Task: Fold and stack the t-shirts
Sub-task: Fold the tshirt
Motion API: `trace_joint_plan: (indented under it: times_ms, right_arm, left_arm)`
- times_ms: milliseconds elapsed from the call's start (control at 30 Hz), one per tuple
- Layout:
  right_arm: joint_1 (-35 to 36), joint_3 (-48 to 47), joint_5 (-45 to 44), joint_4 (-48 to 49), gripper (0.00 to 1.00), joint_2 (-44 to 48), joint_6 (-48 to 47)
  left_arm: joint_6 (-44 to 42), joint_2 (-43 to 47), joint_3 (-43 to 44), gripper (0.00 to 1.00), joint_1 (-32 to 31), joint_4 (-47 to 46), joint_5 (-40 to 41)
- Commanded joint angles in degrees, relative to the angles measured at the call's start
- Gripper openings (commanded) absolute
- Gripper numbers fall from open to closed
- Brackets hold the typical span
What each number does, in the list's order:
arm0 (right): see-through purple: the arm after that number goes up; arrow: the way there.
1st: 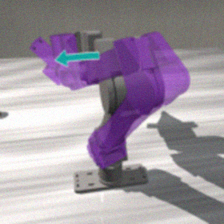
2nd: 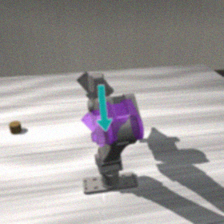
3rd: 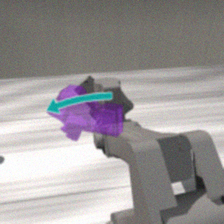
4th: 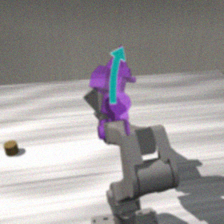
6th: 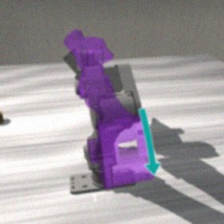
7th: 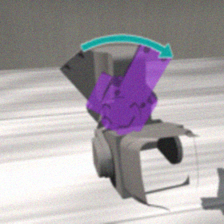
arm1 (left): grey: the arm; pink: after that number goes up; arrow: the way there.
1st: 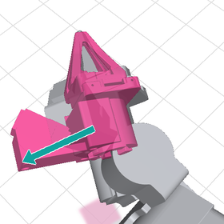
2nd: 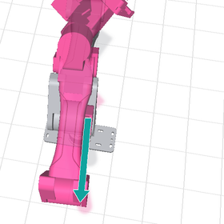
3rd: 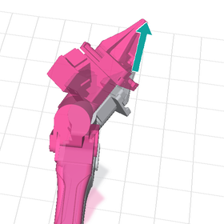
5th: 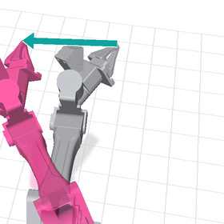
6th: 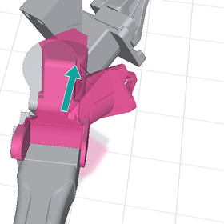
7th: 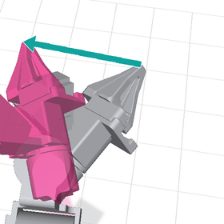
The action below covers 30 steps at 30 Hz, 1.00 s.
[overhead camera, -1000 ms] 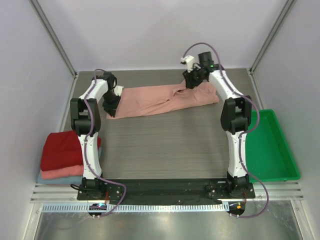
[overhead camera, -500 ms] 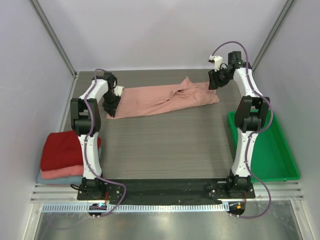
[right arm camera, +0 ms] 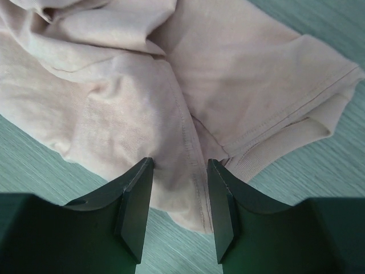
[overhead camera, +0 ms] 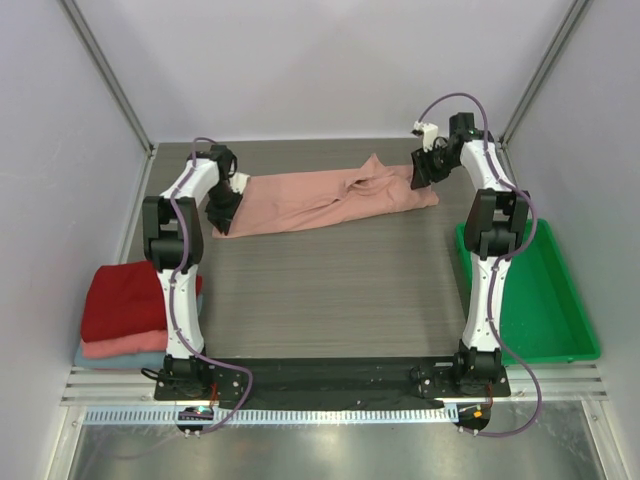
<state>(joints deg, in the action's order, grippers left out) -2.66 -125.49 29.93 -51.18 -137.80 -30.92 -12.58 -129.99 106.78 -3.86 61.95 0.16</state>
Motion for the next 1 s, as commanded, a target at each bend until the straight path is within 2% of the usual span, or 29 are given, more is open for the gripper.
trace_joint_plan:
  times_ms: [0, 200, 267, 300, 400, 467, 600, 967]
  right_arm:
    - [0.0, -2.9, 2.7, -0.7, 0.49, -0.5, 0.0]
    - [0.0, -2.7, 4.8, -1.9, 0.47, -0.9, -0.5]
    - [0.0, -2.4, 5.0, -2.4, 0.35, -0.7, -0.8]
    - [0.1, -1.7, 5.0, -2.6, 0.25, -0.3, -1.2]
    - [-0.1, 0.1, 5.0, -3.2, 0.11, 1.2, -2.5]
    - [-0.2, 1.0, 5.0, -4.1, 0.08, 3.2, -3.1]
    - [-0.5, 4.4, 5.9, -5.7, 0.03, 7.6, -4.7]
    - [-1.4, 19.2, 5.1, -10.4, 0.04, 19.7, -12.8]
  left_arm:
    - [-1.4, 1.3, -0.8, 0.2, -0.2, 0.5, 2.2]
    - [-1.5, 1.2, -1.0, 0.2, -0.3, 0.4, 3.0]
    - [-1.7, 1.1, -0.8, 0.2, -0.3, 0.4, 3.1]
    - [-1.7, 1.0, -0.7, 0.2, -0.3, 0.4, 3.2]
    - [-1.7, 1.0, -0.5, 0.2, -0.3, 0.4, 3.4]
    - [-1.7, 1.1, -0.6, 0.2, -0.3, 0.4, 3.6]
    - [-1.8, 1.1, -1.3, 0.2, -0.3, -0.1, 3.9]
    - [-2.1, 1.7, -1.2, 0.2, 0.3, -0.3, 4.1]
